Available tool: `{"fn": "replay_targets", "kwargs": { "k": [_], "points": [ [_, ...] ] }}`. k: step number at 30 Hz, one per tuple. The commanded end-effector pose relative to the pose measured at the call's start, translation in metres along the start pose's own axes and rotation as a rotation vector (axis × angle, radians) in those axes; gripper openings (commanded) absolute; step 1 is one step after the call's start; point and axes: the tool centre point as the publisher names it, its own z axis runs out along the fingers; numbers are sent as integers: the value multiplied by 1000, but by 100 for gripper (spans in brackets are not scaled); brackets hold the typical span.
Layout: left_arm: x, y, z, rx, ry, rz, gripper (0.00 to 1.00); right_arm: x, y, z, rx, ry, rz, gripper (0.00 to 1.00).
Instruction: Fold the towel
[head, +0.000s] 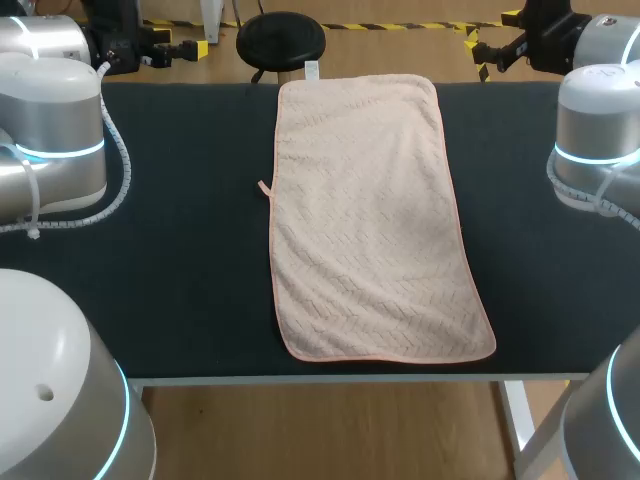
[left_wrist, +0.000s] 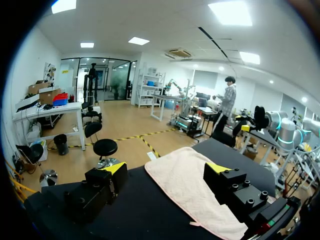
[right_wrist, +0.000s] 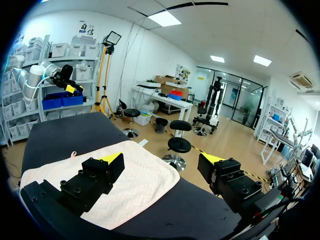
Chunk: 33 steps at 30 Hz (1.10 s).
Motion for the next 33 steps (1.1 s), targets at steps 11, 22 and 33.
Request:
{"fn": "replay_targets", "kwargs": {
  "k": [11,22,33],
  "points": [
    [47,44,25,-978,228,608,100,11,-17,25,677,264,-925,100],
    [87,46,-9,-1037,426,707,100,15,-30,23,729,347,-1056,100],
    [85,57,11,-1114,449,690,100,15,-31,28,774,333,-1045,100]
  ]
}}
